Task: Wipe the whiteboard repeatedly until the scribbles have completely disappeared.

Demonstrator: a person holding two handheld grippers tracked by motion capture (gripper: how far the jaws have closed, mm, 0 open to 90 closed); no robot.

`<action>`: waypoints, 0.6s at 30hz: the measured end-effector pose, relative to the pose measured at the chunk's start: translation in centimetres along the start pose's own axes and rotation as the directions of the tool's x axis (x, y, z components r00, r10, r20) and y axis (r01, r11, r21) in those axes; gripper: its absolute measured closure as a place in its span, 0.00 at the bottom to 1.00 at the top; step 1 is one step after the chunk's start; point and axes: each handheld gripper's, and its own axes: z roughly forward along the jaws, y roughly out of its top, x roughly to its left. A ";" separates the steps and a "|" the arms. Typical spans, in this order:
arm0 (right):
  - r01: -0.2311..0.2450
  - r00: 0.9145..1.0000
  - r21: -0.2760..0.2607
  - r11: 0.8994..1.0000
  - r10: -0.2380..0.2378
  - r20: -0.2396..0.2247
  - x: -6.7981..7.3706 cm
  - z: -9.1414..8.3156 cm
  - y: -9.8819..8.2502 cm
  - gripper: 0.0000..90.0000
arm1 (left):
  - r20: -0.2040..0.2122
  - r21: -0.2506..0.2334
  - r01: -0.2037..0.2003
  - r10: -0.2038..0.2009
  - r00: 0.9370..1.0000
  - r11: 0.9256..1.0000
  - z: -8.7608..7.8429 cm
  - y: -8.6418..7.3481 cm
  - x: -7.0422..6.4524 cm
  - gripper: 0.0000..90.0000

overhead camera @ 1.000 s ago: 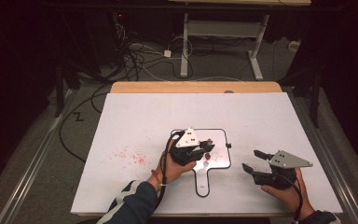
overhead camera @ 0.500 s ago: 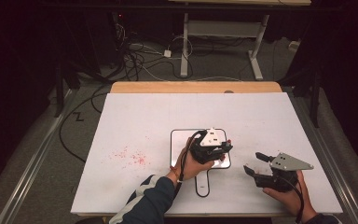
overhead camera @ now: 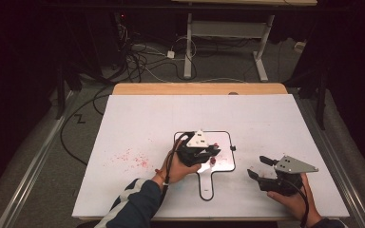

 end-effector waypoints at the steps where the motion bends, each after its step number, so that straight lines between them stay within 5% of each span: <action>1: 0.001 1.000 -0.001 1.000 -0.001 0.002 0.0 0.0 0.0 0.37 | -0.002 0.004 -0.001 0.001 1.000 1.000 -0.5 -0.3 0.1 0.88; 5: 0.002 1.000 0.003 1.000 -0.002 -0.002 0.1 0.2 0.0 0.37 | -0.042 0.038 -0.007 0.009 0.999 0.999 -2.7 -1.3 0.6 0.88; 7: 0.005 1.000 0.005 1.000 -0.004 -0.004 0.1 0.2 0.0 0.37 | -0.043 0.031 0.028 -0.027 0.999 0.999 -3.5 -2.0 0.7 0.88; 9: 0.008 1.000 0.007 1.000 -0.008 -0.002 0.2 0.2 0.1 0.37 | -0.062 0.054 0.007 -0.003 0.998 0.999 -4.5 -2.4 1.1 0.88; 18: 0.008 1.000 0.009 1.000 -0.008 0.000 0.1 0.2 0.1 0.37 | -0.084 0.018 0.048 -0.046 0.995 0.999 -7.0 -4.6 1.3 0.88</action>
